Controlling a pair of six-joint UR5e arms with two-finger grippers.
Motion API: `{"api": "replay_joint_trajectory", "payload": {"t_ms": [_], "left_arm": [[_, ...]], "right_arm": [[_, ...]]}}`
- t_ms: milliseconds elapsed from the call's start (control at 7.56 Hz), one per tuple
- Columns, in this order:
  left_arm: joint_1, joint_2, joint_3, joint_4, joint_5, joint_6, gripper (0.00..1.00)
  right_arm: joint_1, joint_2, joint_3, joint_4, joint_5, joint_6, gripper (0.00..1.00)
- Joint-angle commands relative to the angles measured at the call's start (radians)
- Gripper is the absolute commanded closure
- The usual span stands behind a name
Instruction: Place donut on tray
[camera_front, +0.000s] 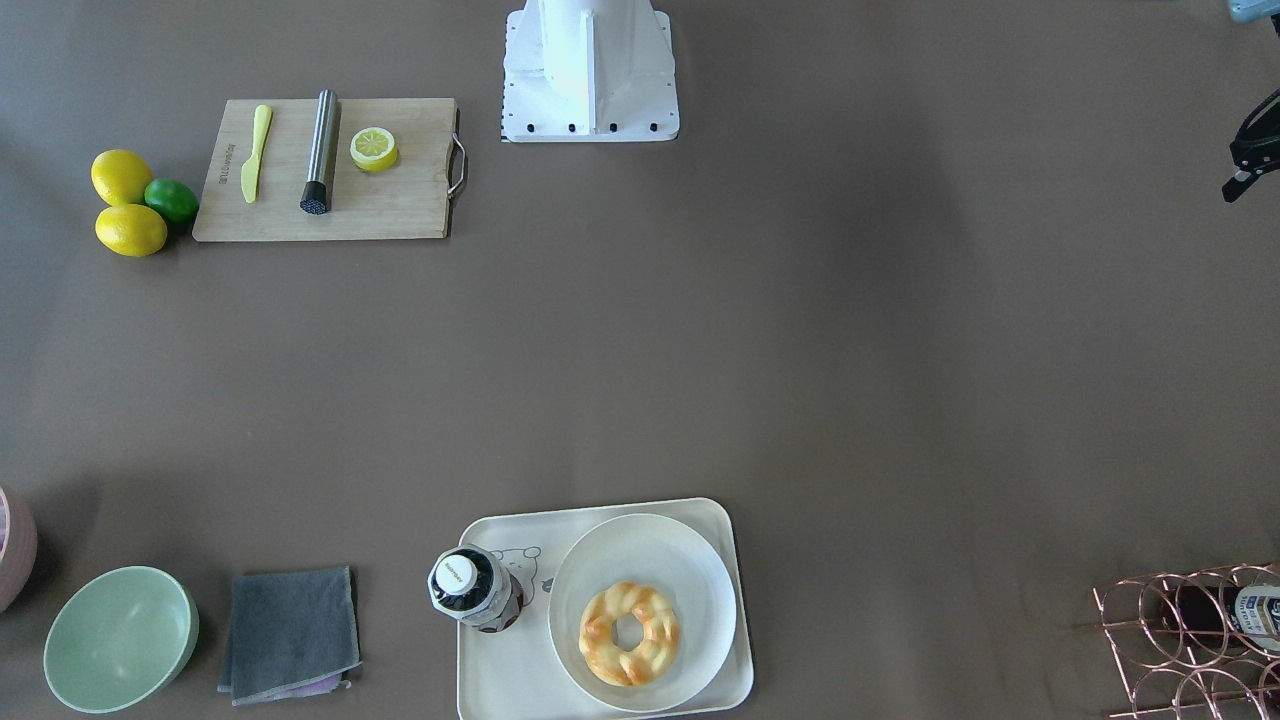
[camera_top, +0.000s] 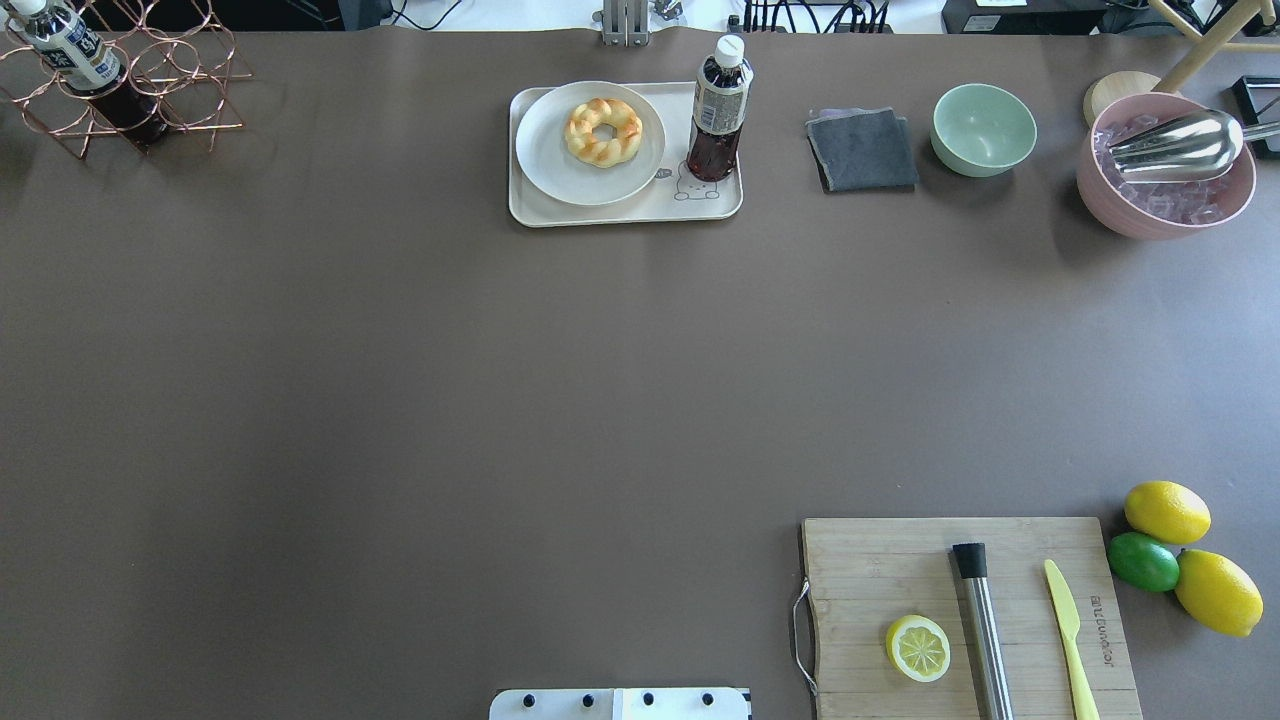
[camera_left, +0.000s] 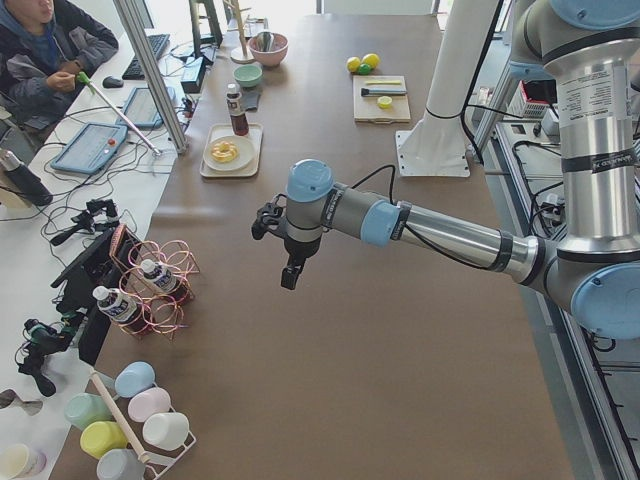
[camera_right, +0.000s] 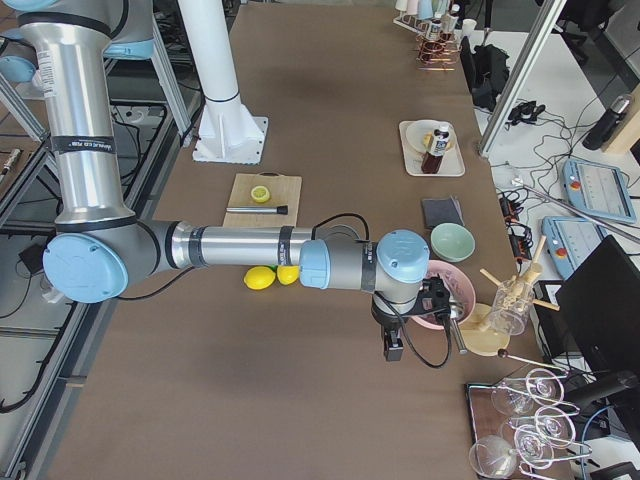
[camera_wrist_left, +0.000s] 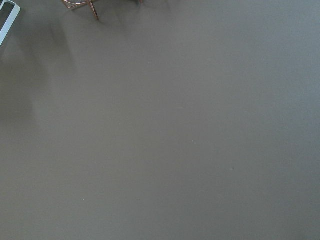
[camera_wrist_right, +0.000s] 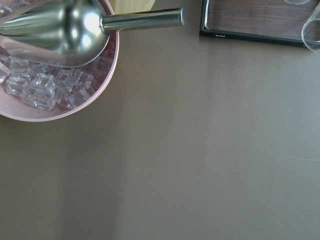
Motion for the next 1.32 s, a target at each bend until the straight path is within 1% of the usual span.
{"api": "replay_joint_trajectory", "payload": {"t_ms": [0,397,661,793,1190], "left_arm": [[0.001,-0.004,-0.003,-0.001,-0.003,0.002,0.03],[-0.003,-0.004,0.004,0.0,-0.003,0.002,0.03],[-0.011,0.002,0.002,0.0,0.0,0.001,0.03],[-0.014,0.002,-0.006,0.0,-0.002,-0.007,0.03],[-0.048,0.002,0.023,0.0,0.009,-0.008,0.03]], "right_arm": [[0.009,-0.009,0.006,-0.001,0.025,-0.001,0.0],[0.017,-0.025,0.009,0.005,0.022,-0.001,0.0],[0.018,-0.051,0.044,0.007,0.019,-0.001,0.0],[0.017,-0.056,0.043,0.007,0.013,-0.003,0.0],[0.011,-0.044,0.04,0.002,0.025,-0.003,0.0]]}}
